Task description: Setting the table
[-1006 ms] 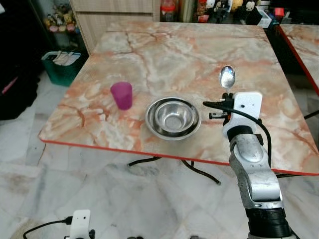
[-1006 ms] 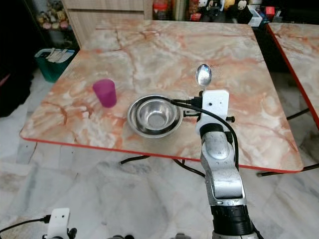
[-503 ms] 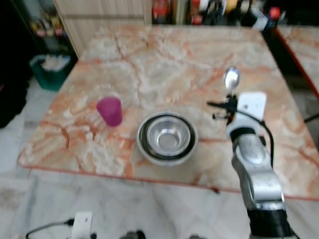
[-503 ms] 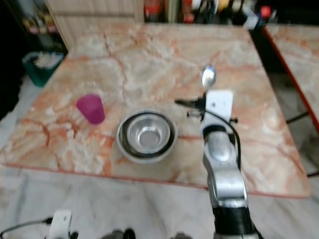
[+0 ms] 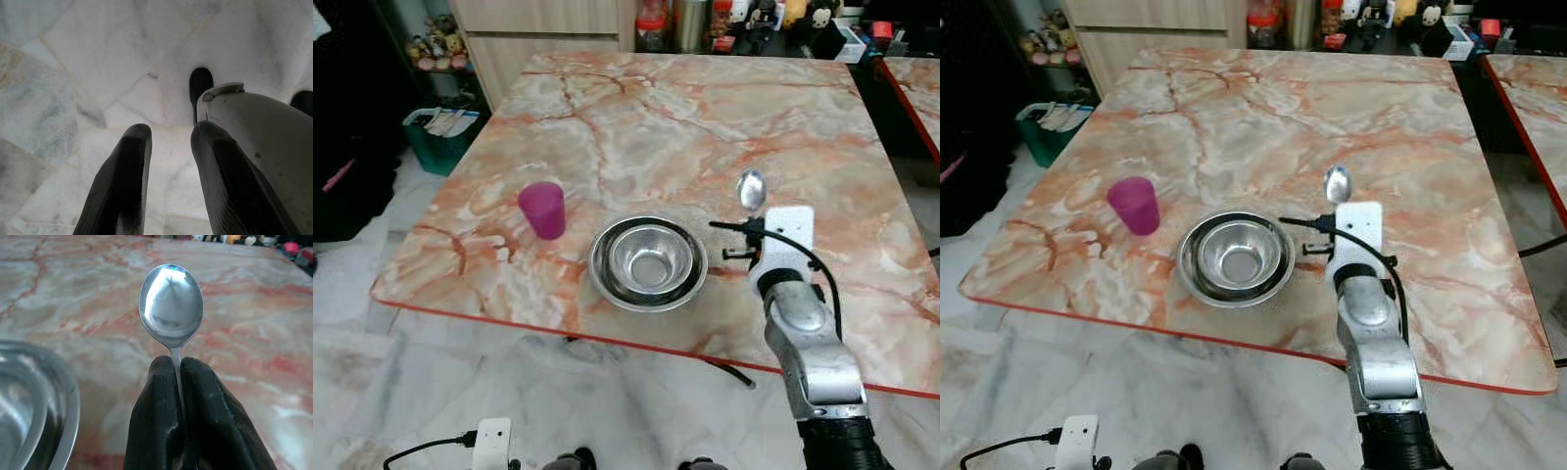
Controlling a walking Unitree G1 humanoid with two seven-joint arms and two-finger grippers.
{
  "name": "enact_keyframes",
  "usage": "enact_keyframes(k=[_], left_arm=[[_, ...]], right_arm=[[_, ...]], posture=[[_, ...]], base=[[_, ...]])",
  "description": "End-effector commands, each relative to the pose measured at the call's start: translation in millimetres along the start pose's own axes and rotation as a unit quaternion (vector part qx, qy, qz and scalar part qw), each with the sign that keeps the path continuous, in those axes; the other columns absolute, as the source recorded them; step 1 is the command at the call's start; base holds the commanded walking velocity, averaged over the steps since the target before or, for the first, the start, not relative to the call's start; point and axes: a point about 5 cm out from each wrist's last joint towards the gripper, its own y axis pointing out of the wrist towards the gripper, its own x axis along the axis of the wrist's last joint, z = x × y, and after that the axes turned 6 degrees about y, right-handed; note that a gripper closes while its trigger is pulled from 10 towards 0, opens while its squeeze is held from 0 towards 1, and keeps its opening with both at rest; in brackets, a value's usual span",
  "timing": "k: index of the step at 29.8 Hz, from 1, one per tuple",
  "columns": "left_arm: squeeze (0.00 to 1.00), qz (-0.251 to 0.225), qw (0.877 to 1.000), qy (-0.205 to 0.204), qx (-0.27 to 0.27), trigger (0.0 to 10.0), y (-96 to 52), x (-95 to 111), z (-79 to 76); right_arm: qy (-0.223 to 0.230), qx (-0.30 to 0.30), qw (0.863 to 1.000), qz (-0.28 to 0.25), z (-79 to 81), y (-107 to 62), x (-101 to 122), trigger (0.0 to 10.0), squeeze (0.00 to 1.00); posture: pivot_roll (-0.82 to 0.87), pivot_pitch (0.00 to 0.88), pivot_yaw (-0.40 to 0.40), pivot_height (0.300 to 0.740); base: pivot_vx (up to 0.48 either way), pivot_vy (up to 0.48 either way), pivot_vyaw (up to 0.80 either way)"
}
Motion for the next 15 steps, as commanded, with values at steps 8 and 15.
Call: enact_keyframes(k=[8,15], left_arm=[[0.0,0.015,1.0,0.01,0.003,10.0,-1.2,-7.8,6.5],[0.0,0.016,1.0,0.009,0.014,10.0,-3.8,-13.1,28.1]], right_arm=[[0.014,-0.008,0.999,0.05,-5.6,-1.8,-27.1,10.0,0.0],[0.014,-0.014,0.998,0.061,-8.5,-2.2,-36.3,10.0,0.0]], posture=[[-0.04,0.174,0.037,0.74],[-0.04,0.177,0.035,0.74]], base=[[0.0,0.0,0.0],[0.0,0.0,0.0]])
